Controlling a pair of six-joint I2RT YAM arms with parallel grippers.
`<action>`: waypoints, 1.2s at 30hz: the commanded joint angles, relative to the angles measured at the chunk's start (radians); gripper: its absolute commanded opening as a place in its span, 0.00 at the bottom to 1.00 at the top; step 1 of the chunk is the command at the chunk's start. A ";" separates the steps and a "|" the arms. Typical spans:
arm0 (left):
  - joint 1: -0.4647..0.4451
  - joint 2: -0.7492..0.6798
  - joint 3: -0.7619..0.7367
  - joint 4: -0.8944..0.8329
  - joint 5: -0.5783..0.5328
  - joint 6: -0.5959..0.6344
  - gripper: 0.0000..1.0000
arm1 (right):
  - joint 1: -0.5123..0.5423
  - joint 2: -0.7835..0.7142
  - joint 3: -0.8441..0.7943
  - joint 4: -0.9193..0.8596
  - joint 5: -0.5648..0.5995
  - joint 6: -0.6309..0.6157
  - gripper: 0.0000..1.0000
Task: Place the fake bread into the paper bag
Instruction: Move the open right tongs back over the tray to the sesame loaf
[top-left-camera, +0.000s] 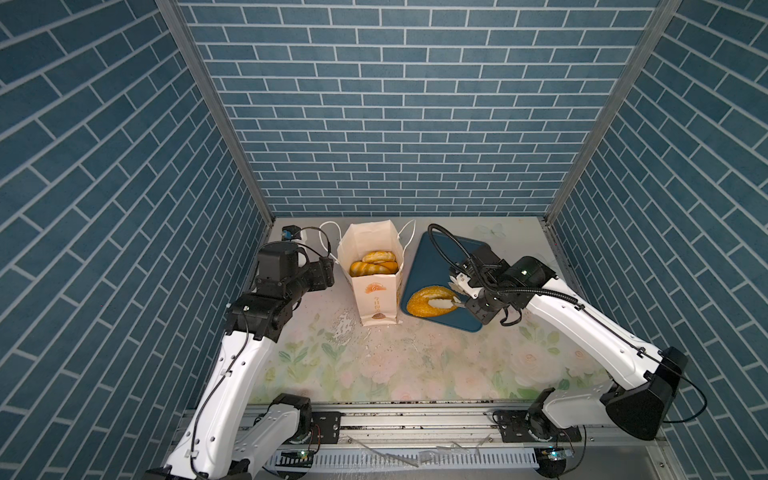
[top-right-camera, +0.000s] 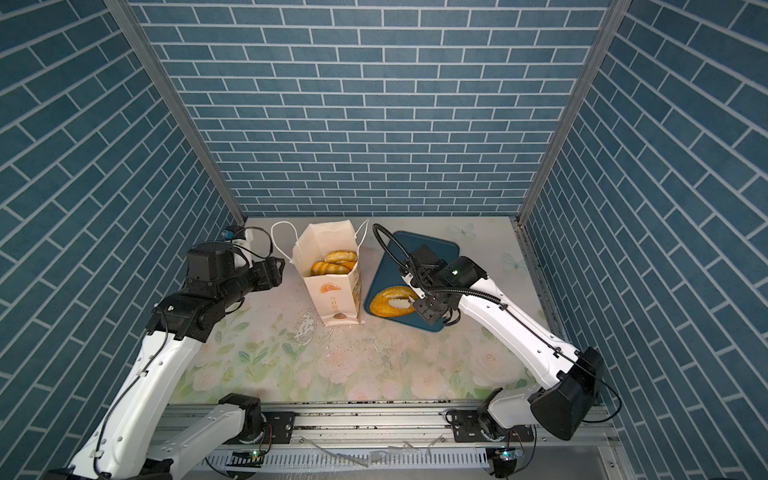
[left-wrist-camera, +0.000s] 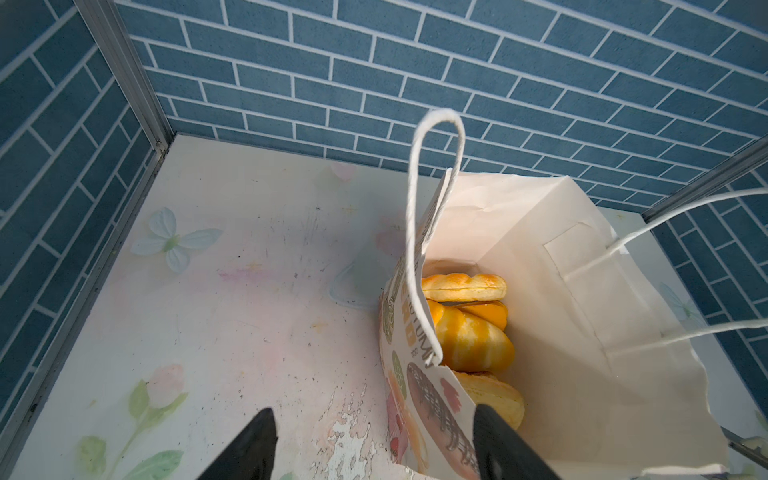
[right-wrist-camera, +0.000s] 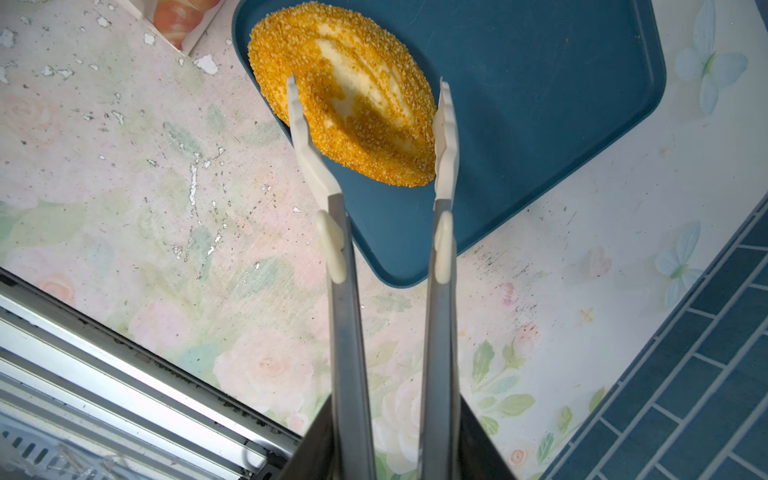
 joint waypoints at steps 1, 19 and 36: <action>0.000 -0.006 0.003 -0.004 -0.018 0.018 0.76 | 0.003 0.006 -0.013 0.019 0.002 -0.045 0.40; 0.000 -0.046 -0.020 -0.012 -0.015 0.007 0.77 | -0.017 0.078 -0.132 0.275 0.097 0.081 0.43; 0.001 -0.016 -0.012 -0.003 -0.010 0.029 0.77 | -0.056 0.079 -0.135 0.343 0.052 0.191 0.42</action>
